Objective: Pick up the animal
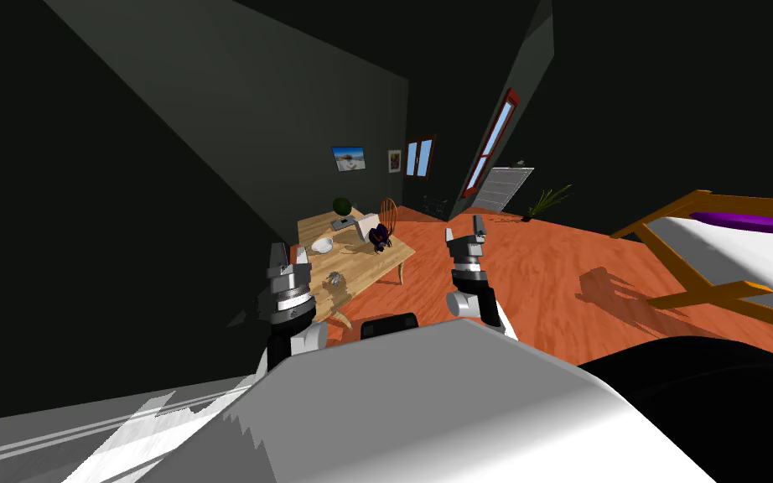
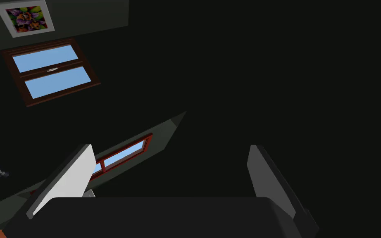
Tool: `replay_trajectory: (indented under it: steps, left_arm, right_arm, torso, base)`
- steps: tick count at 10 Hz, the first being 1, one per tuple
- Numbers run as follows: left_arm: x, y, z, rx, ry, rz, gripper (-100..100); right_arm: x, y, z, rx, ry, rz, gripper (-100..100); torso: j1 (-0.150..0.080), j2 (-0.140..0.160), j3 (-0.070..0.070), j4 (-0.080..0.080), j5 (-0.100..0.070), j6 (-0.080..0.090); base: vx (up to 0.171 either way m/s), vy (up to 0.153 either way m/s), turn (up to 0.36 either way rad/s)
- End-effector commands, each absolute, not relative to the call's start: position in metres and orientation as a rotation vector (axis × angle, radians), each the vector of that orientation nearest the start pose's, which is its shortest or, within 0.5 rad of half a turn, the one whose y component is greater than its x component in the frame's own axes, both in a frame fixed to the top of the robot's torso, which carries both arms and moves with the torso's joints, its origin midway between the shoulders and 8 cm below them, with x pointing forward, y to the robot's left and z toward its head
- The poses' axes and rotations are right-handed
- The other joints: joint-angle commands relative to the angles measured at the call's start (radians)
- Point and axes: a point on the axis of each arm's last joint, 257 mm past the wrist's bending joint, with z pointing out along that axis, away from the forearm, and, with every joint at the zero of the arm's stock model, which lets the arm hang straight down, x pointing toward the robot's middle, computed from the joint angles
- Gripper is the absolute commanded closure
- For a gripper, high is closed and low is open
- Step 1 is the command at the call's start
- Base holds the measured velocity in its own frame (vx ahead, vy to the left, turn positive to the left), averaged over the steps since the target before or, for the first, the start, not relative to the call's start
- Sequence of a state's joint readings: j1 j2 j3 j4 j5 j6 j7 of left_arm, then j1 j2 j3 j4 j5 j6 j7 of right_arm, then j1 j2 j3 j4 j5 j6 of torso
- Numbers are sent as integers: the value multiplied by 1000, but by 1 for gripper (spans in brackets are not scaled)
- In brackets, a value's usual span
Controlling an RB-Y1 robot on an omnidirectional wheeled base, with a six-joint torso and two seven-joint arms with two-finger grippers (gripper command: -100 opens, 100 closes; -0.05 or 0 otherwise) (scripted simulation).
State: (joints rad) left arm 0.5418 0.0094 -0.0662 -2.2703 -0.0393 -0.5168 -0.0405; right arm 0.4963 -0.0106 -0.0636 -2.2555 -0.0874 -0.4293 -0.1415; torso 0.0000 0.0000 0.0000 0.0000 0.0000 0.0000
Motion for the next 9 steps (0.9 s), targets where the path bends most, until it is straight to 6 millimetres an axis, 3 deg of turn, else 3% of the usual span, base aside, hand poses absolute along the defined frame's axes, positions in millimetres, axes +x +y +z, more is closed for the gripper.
replay_trajectory:
  steps: [1, 4, 7, 8, 9]
  left_arm:
    - [346, 254, 1, -642, 716, -1288, -100]
    - [355, 251, -29, -666, 833, -1284, -100]
    - [362, 255, -77, -733, 980, -1265, -100]
    - [362, 254, -78, -729, 986, -1264, -100]
    - [363, 256, -97, -757, 1042, -1253, -100]
  right_arm:
    - [354, -313, 3, 827, 575, 1403, 0]
    - [354, -313, 3, 827, 575, 1403, 0]
    - [354, -313, 3, 827, 575, 1403, 0]
    - [354, -313, 3, 827, 575, 1403, 0]
    - [354, -313, 3, 827, 575, 1403, 0]
  torso:
    - [0, 0, 0, 0, 0, 0]
    - [-1, 2, 1, 0, 0, 0]
    - [-1, 4, 2, 1, 0, 0]
    - [-1, 5, 3, 1, 0, 0]
    - [-1, 4, 2, 1, 0, 0]
  base:
    - [-10, -3, -47]
    - [-30, -13, -76]
    - [-63, -22, -117]
    - [-47, -23, -34]
    - [-41, -28, -69]
